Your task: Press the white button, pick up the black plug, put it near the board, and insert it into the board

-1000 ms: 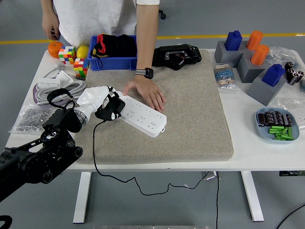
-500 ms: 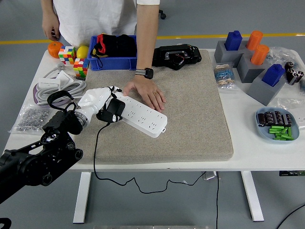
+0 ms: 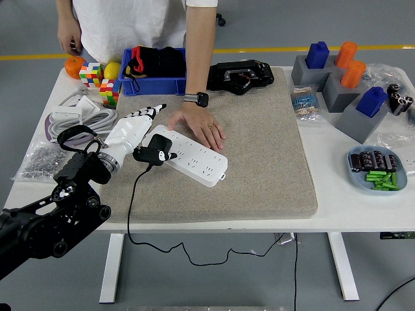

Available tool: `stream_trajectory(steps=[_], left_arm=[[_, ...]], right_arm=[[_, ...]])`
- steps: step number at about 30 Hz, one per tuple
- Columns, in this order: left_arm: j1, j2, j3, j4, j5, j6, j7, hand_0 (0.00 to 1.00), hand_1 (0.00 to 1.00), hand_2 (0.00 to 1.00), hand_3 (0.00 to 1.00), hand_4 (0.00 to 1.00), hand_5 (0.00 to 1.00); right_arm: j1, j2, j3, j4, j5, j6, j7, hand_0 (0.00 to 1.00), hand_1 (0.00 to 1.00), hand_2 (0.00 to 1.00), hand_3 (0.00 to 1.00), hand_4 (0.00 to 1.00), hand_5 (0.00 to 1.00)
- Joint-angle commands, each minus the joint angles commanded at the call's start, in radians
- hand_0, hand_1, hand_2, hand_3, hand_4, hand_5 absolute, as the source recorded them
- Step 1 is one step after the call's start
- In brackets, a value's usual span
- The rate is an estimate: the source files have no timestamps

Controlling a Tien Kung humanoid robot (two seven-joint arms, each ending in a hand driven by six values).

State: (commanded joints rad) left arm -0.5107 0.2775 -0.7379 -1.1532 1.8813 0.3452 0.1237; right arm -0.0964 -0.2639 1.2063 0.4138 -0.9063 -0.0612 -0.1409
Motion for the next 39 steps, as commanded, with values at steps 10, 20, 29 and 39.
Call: stream_trajectory(steps=[10,20,29,39], left_arm=[[0.108,0.082,0.004,-0.074,0.004,0.038,-0.056,0.878,0.942,0.858,0.808,0.981,0.576],[0.110,0.079,0.031,-0.041,0.012,0.009,-0.039,0.842,0.884,0.777,0.725,0.919,0.544],[0.064,0.053,0.071,-0.018,0.002,-0.008,-0.028,0.834,0.876,0.767,0.713,0.913,0.541],[-0.002,0.026,0.125,0.041,-0.020,-0.033,-0.009,0.818,0.849,0.752,0.710,0.899,0.527]], right_arm=[[-0.005,0.003,0.007,0.001,-0.002,0.000,0.000,0.746,0.718,0.696,0.650,0.716,0.411],[-0.001,0.005,0.012,0.002,-0.003,0.000,0.001,0.745,0.718,0.697,0.650,0.717,0.411],[-0.003,0.006,0.009,0.000,-0.001,0.000,0.000,0.745,0.718,0.696,0.650,0.716,0.410],[0.001,0.005,0.007,0.001,0.000,0.000,0.000,0.746,0.718,0.696,0.650,0.716,0.411]])
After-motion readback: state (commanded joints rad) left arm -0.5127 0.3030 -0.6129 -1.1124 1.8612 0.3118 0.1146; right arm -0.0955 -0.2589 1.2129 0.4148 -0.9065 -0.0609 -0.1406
